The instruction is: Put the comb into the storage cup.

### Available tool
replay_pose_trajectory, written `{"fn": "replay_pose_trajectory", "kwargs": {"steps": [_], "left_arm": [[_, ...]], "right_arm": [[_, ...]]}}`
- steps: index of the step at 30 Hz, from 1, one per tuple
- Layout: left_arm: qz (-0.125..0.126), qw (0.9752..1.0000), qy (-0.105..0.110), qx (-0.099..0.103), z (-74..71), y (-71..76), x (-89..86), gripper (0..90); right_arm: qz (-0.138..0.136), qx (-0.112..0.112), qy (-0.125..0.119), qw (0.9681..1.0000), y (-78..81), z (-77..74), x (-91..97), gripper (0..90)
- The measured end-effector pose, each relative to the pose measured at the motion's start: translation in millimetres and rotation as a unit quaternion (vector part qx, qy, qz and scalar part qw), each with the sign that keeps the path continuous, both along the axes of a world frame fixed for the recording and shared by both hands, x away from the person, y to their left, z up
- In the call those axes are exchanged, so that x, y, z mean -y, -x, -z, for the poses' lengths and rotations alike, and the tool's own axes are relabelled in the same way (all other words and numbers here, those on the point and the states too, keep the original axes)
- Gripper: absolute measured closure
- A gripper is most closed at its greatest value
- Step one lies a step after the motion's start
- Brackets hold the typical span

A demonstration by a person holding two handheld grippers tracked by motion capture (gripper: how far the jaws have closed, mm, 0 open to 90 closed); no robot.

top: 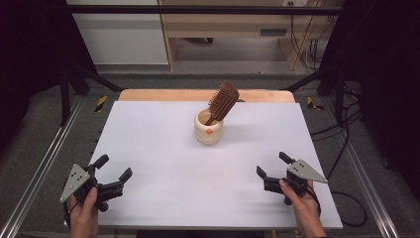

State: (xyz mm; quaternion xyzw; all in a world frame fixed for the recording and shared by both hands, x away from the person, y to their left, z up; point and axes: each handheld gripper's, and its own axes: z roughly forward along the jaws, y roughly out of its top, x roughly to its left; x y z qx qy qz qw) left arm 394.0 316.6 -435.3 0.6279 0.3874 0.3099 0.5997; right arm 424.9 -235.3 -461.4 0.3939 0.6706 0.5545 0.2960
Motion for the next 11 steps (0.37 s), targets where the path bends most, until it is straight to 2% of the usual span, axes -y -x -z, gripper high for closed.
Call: {"fn": "replay_pose_trajectory", "kwargs": {"steps": [7, 11], "left_arm": [[0.004, 1.0, -0.001, -0.001, 0.2, -0.9, 1.9, 1.7], [0.005, 1.0, 0.0, -0.002, 0.4, -1.3, 2.6, 1.7]], "right_arm": [[-0.01, 0.003, 0.01, 0.9999, -0.4, 1.1, -5.5, 4.0], [-0.006, 0.002, 0.003, 1.0, 0.2, 0.3, -4.7, 4.2]]}}
